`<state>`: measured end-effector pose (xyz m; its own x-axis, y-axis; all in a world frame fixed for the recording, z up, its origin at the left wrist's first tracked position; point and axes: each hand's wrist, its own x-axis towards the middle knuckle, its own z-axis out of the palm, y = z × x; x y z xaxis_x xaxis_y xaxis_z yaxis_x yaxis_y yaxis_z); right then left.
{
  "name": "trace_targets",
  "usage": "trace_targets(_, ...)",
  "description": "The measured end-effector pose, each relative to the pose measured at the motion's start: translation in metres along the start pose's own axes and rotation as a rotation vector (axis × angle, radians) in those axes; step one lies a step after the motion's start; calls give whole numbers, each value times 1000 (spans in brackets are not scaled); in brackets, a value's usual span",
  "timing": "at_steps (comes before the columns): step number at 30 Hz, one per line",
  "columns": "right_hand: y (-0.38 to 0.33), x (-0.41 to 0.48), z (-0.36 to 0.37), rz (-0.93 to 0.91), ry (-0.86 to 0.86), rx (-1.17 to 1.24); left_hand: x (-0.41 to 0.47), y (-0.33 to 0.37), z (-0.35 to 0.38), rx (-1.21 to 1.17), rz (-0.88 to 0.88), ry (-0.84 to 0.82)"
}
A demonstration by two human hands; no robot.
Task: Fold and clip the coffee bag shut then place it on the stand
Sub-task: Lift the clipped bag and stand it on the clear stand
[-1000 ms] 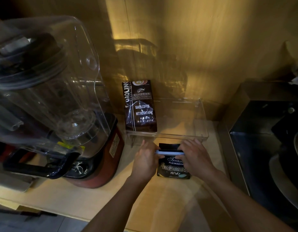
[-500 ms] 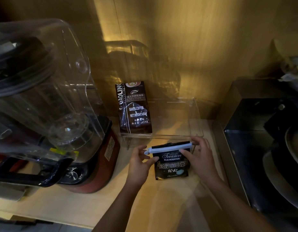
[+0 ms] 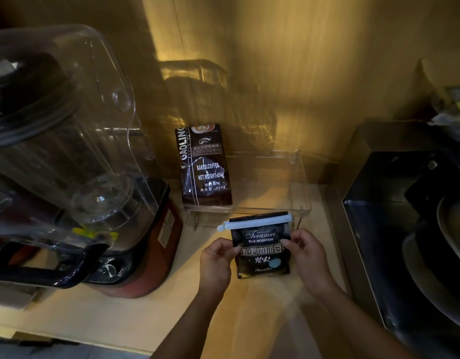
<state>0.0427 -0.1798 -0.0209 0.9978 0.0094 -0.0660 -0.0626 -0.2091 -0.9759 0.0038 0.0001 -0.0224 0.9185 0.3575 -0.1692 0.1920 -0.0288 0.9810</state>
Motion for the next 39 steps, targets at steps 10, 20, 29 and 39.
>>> trace_targets(10, -95, 13, -26, -359, 129, 37, 7, 110, -11, 154, 340, -13)
trace_targets(20, -139, 75, -30, -370, 174, 2, 63, 165, 22, 152, 373, 79)
trace_targets(29, -82, 78, -21, -239, 45, -220, 57, 116, 37, 560, 425, 131)
trace_targets(39, -54, 88, -7, -316, 70, -463, 58, 102, 62, 676, 424, 65)
